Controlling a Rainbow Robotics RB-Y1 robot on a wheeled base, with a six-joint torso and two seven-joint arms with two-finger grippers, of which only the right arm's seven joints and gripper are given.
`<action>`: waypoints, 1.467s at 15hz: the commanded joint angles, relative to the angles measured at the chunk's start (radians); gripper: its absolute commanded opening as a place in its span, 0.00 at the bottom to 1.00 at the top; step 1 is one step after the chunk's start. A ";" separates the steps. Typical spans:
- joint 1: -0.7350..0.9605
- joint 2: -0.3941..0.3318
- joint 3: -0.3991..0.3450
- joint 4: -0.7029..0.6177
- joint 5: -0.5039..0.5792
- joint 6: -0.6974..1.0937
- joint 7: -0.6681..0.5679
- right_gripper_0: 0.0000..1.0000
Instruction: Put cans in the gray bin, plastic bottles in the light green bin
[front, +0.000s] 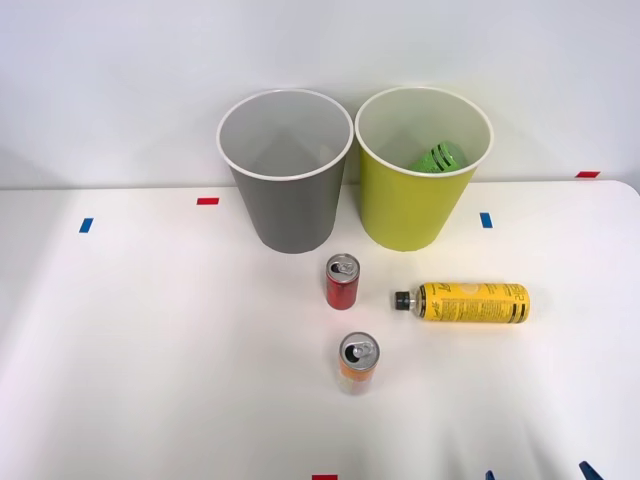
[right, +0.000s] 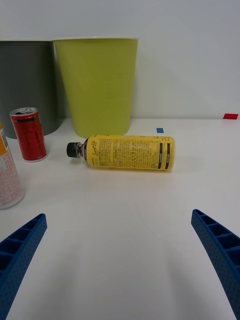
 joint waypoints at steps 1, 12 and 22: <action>0.000 0.000 0.000 0.000 0.000 0.000 0.000 1.00; 0.000 0.000 0.000 0.000 0.000 0.000 0.000 1.00; 0.000 0.000 0.000 0.000 0.000 0.000 0.000 1.00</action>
